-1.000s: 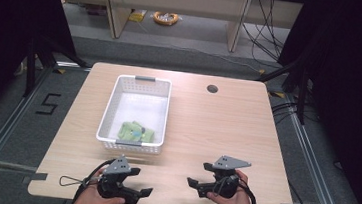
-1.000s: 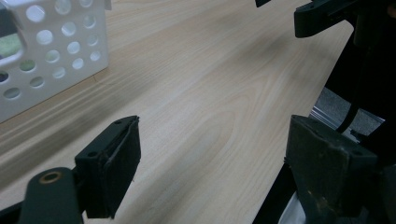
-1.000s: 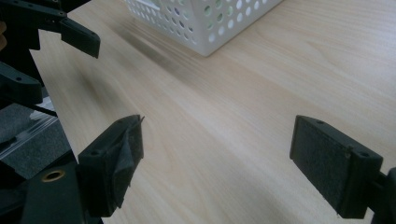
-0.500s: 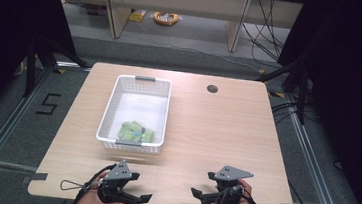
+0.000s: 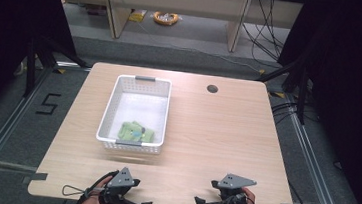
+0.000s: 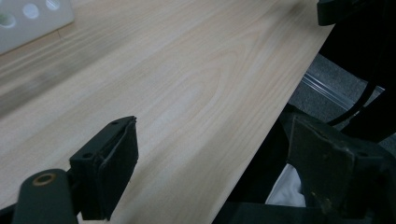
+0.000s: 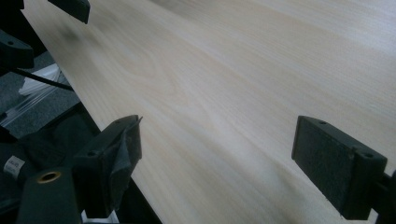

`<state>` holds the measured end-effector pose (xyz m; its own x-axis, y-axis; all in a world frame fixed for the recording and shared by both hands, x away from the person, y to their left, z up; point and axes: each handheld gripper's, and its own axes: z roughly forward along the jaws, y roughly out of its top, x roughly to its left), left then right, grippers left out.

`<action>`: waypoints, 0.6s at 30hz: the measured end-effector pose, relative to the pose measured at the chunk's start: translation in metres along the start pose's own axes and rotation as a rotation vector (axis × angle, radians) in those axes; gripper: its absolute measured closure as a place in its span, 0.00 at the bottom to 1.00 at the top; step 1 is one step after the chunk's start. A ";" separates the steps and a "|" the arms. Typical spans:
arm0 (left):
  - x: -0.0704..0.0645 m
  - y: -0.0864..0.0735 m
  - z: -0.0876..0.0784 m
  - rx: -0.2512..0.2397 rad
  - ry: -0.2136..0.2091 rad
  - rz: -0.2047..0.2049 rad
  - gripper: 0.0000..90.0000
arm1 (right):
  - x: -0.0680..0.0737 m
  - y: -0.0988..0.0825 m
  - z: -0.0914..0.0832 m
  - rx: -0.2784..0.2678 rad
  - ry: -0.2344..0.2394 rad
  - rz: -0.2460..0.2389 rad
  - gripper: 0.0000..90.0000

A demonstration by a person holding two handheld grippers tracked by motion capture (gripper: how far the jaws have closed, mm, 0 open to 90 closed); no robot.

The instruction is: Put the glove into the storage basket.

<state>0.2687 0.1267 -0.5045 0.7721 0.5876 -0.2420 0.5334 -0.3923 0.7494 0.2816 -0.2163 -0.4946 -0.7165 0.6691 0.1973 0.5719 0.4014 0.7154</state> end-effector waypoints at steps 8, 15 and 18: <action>0.003 0.000 0.001 0.008 0.009 0.021 0.17 | 0.001 -0.007 -0.003 0.018 -0.002 -0.009 0.18; 0.001 -0.001 0.002 0.001 0.006 0.015 0.17 | 0.002 -0.008 -0.001 0.023 -0.005 -0.009 0.18; 0.002 0.000 0.002 0.006 0.008 0.022 0.17 | 0.001 -0.008 -0.001 0.017 -0.008 -0.017 0.18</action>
<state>0.2709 0.1268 -0.5065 0.7810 0.5842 -0.2211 0.5184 -0.4089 0.7510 0.2753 -0.2197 -0.4994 -0.7231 0.6670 0.1793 0.5659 0.4233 0.7075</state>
